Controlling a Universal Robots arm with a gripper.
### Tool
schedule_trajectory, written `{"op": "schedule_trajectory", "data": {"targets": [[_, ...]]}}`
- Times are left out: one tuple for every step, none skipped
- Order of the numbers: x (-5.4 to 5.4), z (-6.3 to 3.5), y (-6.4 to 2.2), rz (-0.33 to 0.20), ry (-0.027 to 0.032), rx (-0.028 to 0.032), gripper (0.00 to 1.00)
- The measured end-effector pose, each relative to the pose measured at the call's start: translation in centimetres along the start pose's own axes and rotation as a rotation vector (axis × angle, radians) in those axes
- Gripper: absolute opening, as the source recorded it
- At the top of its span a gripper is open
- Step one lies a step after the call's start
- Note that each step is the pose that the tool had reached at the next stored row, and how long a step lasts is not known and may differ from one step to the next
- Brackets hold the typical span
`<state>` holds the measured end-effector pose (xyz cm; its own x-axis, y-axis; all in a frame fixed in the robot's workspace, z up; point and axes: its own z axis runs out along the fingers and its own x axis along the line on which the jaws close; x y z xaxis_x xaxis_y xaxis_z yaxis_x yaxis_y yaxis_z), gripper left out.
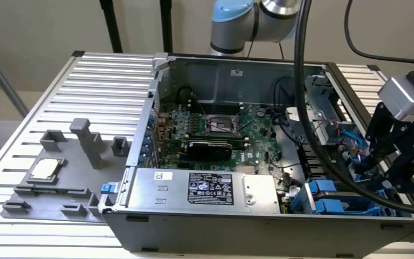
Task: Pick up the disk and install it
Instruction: 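Insert the first disk wire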
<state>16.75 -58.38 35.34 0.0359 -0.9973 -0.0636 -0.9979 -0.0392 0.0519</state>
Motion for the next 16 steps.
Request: {"op": "schedule_trajectory", "data": {"targets": [[0.02, 0.0, -0.1, -0.005, 0.0, -0.0001, 1.0], [0.03, -0.01, -0.21, -0.01, 0.0, -0.0002, 1.0], [0.05, -0.01, -0.29, -0.014, 0.0001, -0.0001, 1.0], [0.06, 0.01, -0.33, -0.02, -0.0002, 0.0004, 1.0], [0.07, 0.03, -0.34, -0.025, -0.0001, 0.0014, 1.0], [0.08, 0.06, -0.35, -0.03, -0.0001, 0.0027, 1.0], [0.09, 0.11, -0.35, -0.036, 0.0, 0.0049, 1.0], [0.09, 0.17, -0.36, -0.042, -0.0004, 0.0075, 1.0], [0.1, 0.22, -0.36, -0.047, -0.0009, 0.0103, 1.0], [0.11, 0.27, -0.36, -0.053, -0.0015, 0.0136, 1.0], [0.11, 0.28, -0.36, -0.059, -0.0019, 0.0168, 1.0], [0.12, 0.29, -0.36, -0.063, -0.0025, 0.0199, 1.0], [0.11, 0.31, -0.37, -0.068, -0.0031, 0.0231, 1.0], [0.11, 0.33, -0.37, -0.072, -0.0038, 0.0261, 1.0], [0.11, 0.34, -0.37, -0.076, -0.0041, 0.0286, 0.0], [0.11, 0.35, -0.37, -0.08, -0.0047, 0.0313, 0.0]]}}
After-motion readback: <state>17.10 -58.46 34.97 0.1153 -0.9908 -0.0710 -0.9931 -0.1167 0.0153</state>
